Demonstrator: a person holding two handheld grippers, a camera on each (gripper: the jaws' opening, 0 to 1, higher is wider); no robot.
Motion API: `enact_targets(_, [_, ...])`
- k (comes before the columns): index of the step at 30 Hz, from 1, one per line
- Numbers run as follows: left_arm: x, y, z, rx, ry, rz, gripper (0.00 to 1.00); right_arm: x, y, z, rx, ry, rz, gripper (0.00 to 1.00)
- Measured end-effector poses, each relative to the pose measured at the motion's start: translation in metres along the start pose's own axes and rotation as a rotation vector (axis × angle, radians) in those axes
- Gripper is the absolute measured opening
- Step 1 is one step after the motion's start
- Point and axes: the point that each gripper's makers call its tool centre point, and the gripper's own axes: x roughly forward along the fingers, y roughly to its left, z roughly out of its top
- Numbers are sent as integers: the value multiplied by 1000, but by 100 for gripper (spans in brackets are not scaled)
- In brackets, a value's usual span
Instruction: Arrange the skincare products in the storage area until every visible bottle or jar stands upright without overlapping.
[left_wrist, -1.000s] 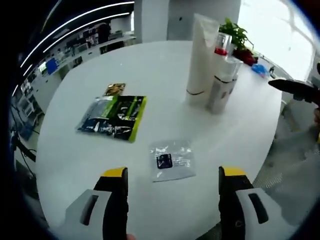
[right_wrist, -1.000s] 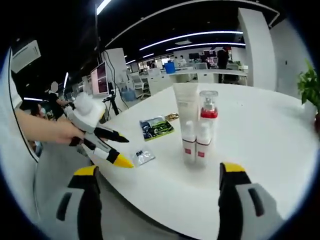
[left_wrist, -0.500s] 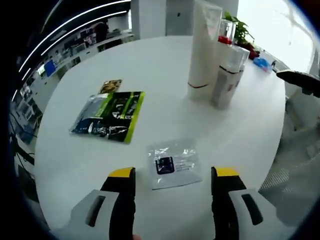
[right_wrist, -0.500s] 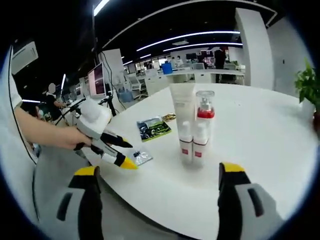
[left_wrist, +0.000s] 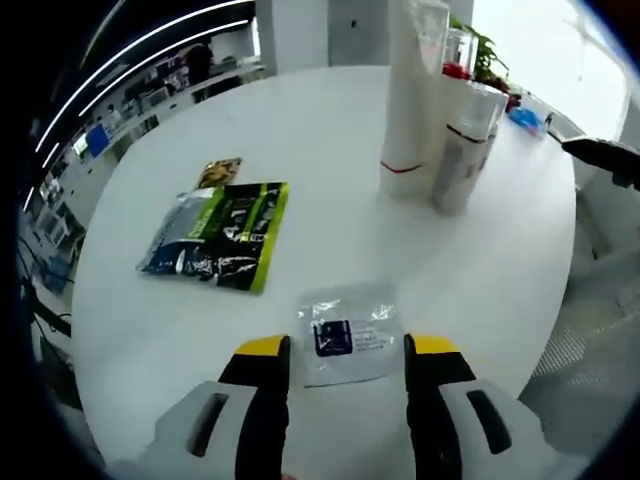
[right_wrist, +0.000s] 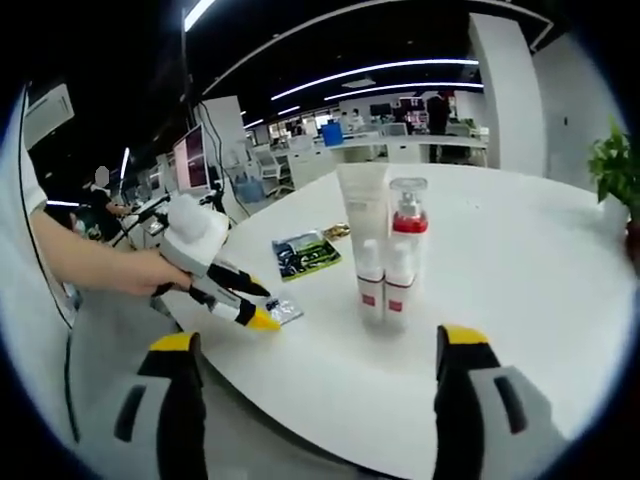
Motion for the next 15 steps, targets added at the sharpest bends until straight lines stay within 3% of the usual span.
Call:
enact_targets(9, [-3,8,4,-28,-3,39,38,0,-1,0,4,2,-6,97])
enact_targets(15, [-9,21,4,-114,4,64,38,0,-1,0,4,3,-6,97])
